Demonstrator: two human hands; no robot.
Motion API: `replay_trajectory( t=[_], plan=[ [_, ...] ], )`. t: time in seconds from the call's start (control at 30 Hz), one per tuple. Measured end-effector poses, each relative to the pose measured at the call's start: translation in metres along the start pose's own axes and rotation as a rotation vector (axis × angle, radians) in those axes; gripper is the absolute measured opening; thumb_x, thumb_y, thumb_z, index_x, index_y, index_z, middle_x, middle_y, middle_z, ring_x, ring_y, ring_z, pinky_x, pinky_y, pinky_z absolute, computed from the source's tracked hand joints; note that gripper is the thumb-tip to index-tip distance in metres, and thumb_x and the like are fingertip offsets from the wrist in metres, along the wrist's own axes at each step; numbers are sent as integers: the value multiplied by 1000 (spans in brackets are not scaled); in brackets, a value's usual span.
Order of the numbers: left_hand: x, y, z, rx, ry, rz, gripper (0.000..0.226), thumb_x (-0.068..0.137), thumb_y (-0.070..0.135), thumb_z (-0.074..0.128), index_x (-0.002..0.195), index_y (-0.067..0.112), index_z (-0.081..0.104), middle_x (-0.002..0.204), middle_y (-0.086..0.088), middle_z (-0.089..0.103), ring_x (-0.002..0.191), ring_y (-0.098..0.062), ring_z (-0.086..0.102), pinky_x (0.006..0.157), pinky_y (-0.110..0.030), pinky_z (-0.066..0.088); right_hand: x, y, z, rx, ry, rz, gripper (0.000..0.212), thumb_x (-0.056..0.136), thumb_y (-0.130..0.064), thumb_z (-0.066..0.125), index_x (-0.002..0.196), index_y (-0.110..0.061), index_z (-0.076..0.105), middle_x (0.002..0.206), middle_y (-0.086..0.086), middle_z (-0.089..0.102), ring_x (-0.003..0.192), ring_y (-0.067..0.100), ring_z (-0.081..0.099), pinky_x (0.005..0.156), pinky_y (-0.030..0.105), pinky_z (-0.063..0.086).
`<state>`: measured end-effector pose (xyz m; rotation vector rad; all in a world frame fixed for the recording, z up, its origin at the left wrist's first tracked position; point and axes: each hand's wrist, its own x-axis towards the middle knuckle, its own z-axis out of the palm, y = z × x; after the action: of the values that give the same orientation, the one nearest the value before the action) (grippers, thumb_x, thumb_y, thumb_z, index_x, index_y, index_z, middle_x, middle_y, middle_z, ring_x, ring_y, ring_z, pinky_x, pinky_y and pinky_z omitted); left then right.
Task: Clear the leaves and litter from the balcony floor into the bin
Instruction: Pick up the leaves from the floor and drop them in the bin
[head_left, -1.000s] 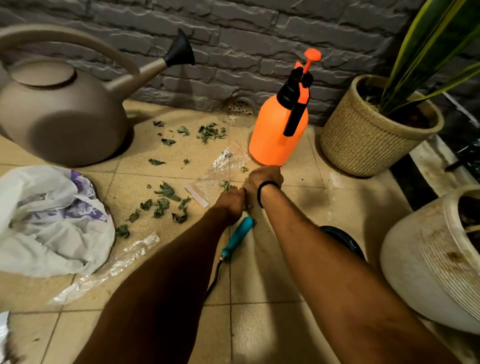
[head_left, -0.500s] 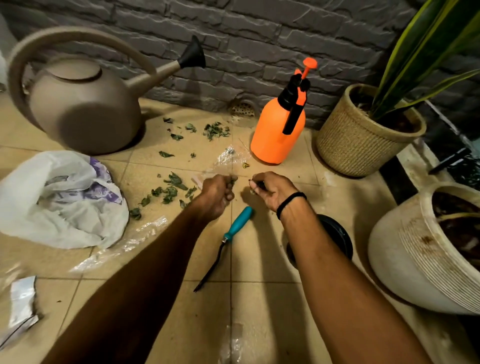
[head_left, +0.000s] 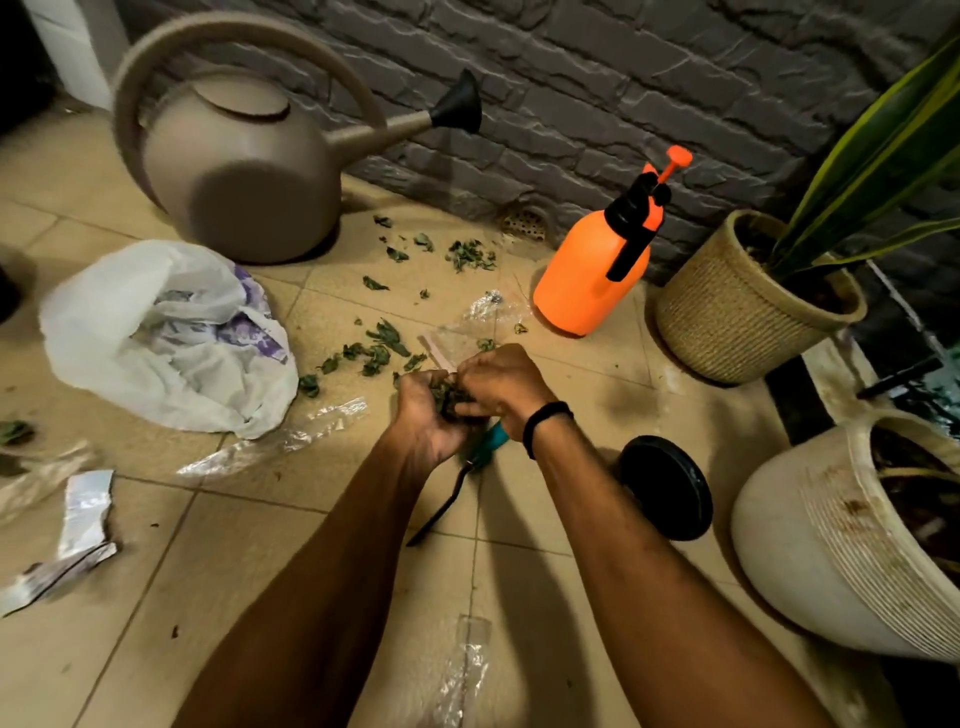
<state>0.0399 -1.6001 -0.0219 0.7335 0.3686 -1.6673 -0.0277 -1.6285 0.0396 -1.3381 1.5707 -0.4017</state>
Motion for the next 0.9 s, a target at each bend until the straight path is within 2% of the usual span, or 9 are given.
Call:
replay_trajectory(
  t=[0.1, 0.2, 0.3, 0.43, 0.53, 0.63, 0.73, 0.8, 0.9],
  plan=[
    [5, 9, -15, -2, -17, 8, 27, 92, 23, 30, 77, 13, 50, 70, -11, 53, 48, -20, 46, 47, -24, 46, -2, -9, -2, -9, -7, -9, 11, 82, 8, 62, 82, 2, 71, 80, 9, 67, 77, 26, 71, 72, 45, 62],
    [7, 15, -27, -21, 2, -4, 28, 92, 25, 36, 73, 12, 51, 72, -13, 58, 57, -22, 53, 57, -32, 53, 6, -10, -6, -22, 52, -89, 18, 77, 5, 68, 70, -11, 73, 78, 9, 73, 78, 26, 74, 77, 46, 61],
    [2, 20, -31, -3, 13, 9, 31, 95, 25, 39, 72, 10, 54, 73, -13, 59, 67, -23, 56, 64, -33, 54, 24, -2, -15, 59, 158, -86, 23, 77, 8, 70, 67, -13, 69, 79, 7, 73, 81, 23, 73, 78, 43, 62],
    [-1, 27, -38, 57, 1, 31, 30, 97, 23, 41, 72, 11, 54, 74, -11, 58, 70, -22, 54, 71, -33, 51, 54, 21, -24, -48, 409, -43, 24, 79, 0, 66, 65, -20, 70, 88, -3, 75, 91, 18, 70, 89, 34, 58],
    [4, 31, -43, 44, -10, 32, 26, 97, 21, 42, 75, 11, 55, 76, -11, 59, 72, -21, 55, 72, -32, 52, 63, 36, -18, -89, 431, 2, 14, 82, -7, 68, 88, -18, 74, 107, 3, 73, 107, 23, 65, 97, 31, 52],
    [11, 32, -47, 22, -56, 30, 24, 96, 20, 42, 77, 11, 54, 77, -11, 60, 74, -21, 56, 73, -32, 53, 75, 43, -9, -192, 372, -24, 35, 88, -11, 67, 122, -14, 66, 126, 9, 66, 120, 27, 58, 104, 34, 46],
    [18, 26, -47, 10, -96, 7, 26, 96, 21, 41, 76, 11, 54, 79, -11, 59, 74, -20, 55, 73, -32, 52, 88, 45, -1, -328, 314, -80, 52, 94, -14, 61, 145, -18, 47, 135, 13, 54, 125, 30, 52, 104, 30, 40],
    [23, 20, -47, 18, -108, -14, 26, 96, 21, 41, 76, 11, 54, 80, -12, 59, 75, -21, 55, 74, -32, 52, 95, 45, -1, -379, 283, -78, 57, 98, -17, 56, 150, -25, 37, 135, 16, 43, 123, 33, 49, 102, 30, 40],
    [28, 14, -43, 42, -103, -28, 27, 96, 22, 41, 76, 11, 54, 80, -12, 58, 75, -21, 56, 73, -33, 53, 107, 47, -7, -480, 262, -133, 51, 99, -18, 55, 148, -27, 43, 135, 18, 39, 122, 35, 47, 101, 29, 40]
  ],
)
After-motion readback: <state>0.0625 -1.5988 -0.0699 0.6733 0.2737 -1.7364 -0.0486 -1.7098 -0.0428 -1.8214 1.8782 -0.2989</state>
